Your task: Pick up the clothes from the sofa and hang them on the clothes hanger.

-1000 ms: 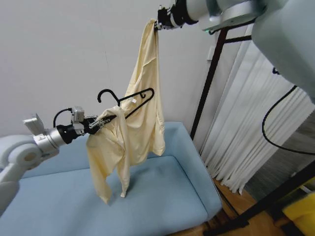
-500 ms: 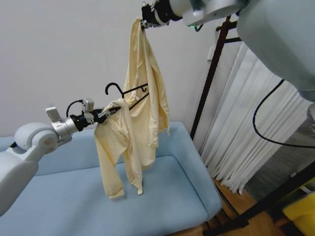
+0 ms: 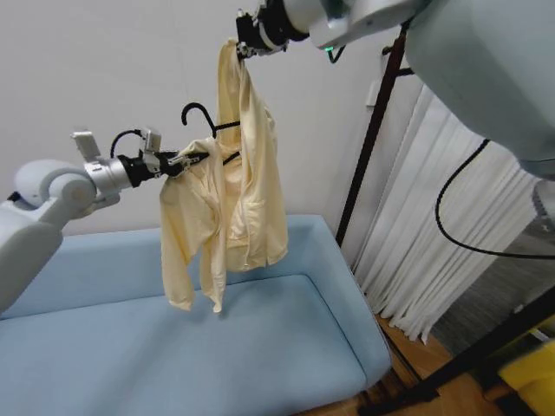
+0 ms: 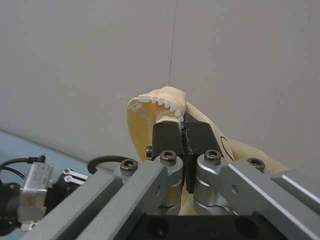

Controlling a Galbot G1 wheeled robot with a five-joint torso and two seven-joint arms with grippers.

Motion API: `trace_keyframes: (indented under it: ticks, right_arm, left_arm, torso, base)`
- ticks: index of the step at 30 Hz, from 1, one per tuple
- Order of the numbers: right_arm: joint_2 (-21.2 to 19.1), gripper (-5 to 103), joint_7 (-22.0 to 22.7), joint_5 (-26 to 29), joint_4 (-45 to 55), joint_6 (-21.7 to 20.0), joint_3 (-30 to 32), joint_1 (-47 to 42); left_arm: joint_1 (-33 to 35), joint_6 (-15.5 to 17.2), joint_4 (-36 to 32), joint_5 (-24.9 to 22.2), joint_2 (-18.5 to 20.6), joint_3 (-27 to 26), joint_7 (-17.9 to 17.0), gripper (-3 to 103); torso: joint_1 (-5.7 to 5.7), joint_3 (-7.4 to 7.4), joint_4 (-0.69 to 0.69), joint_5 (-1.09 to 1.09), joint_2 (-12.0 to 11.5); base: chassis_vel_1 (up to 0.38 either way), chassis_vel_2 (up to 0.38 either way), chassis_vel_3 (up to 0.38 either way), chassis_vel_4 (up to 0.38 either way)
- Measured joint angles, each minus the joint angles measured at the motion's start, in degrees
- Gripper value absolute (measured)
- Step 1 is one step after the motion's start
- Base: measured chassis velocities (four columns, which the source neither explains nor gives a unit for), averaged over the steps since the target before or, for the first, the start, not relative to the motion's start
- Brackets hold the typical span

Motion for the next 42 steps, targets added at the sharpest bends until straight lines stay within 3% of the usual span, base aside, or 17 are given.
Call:
trace_keyframes:
  ticks: [6, 12, 15, 24, 42]
  right_arm:
    - [0.3, 1, 0.4, 0.7, -1.4, 0.0, 0.7, 2.1]
    - [-2.4, 1, 2.9, 4.7, 2.8, 0.0, -0.1, 0.3]
    - [-3.7, 1, 5.5, 7.3, 5.2, 0.0, -0.2, -2.4]
    - [-2.5, 1, 5.7, 7.6, 4.2, 0.1, 1.2, -3.7]
    - [1.4, 1, -0.2, -2.5, -4.8, 2.2, 6.3, 0.4]
  left_arm:
    - [-1.1, 0.5, 0.8, 1.1, -2.9, 1.4, -0.4, 3]
    - [-2.5, 0.7, 2.3, 0.7, -5.1, 1.7, -2.1, 3]
    - [-6.9, 0.7, 4.3, -0.1, -6.3, 3.8, -2.3, 3]
    - [-11.5, 1.0, 6.5, -1.6, -7.7, 5.6, -2.3, 3]
    - [-6.7, 0.9, 5.7, 0.6, -8.6, 4.3, -2.0, 3]
  torso:
    - [0.00, 0.00, 0.01, -0.02, 0.0]
    - [-0.01, 0.00, 0.02, -0.03, 0.0]
    - [-0.01, 0.00, 0.01, 0.01, 0.0]
    - [0.00, 0.00, 0.03, -0.01, 0.0]
    - [-0.01, 0.00, 0.01, -0.02, 0.0]
  base:
    - [0.000, 0.000, 0.000, 0.000]
    - [0.000, 0.000, 0.000, 0.000]
    - [0.000, 0.000, 0.000, 0.000]
    - [0.000, 0.000, 0.000, 0.000]
    - [0.000, 0.000, 0.000, 0.000]
